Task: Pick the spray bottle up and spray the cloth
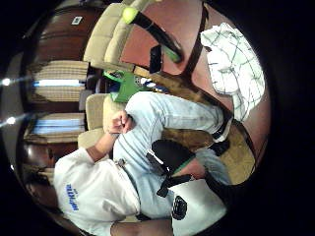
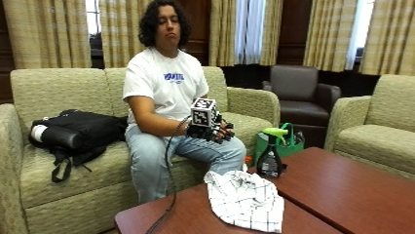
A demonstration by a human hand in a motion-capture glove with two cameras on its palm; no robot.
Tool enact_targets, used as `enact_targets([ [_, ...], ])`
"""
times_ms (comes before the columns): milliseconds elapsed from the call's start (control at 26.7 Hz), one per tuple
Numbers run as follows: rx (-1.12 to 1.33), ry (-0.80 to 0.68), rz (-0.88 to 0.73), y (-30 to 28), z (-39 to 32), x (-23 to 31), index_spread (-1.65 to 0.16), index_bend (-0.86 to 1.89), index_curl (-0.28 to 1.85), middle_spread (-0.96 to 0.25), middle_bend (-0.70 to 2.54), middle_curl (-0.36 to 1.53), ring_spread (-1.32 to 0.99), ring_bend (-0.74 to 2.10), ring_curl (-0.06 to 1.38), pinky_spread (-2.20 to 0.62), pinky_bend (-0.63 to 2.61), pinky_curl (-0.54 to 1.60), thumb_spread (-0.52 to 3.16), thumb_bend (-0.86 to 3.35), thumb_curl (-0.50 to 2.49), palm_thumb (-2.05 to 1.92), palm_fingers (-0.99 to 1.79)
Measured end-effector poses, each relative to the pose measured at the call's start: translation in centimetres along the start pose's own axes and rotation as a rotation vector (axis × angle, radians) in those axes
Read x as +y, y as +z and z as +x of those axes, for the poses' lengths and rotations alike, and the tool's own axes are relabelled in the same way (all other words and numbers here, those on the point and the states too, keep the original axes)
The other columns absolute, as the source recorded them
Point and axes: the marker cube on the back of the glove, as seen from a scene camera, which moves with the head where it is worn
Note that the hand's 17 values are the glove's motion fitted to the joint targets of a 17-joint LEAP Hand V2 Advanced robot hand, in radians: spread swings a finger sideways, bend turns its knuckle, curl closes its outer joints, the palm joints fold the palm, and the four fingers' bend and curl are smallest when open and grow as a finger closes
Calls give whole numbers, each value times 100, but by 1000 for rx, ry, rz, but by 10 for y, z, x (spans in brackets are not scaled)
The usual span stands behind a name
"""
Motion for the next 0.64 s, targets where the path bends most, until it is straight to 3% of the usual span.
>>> enact_targets([
  [300,178,-71,14,24,-3,29,-46,13,18,-12,29,37,-14,41,31,19,51,34,84,-5,36,42,10],
  [637,83,-76,16,30,-1,18,-47,14,19,-12,29,36,-14,39,30,20,48,34,85,-4,35,41,12],
])
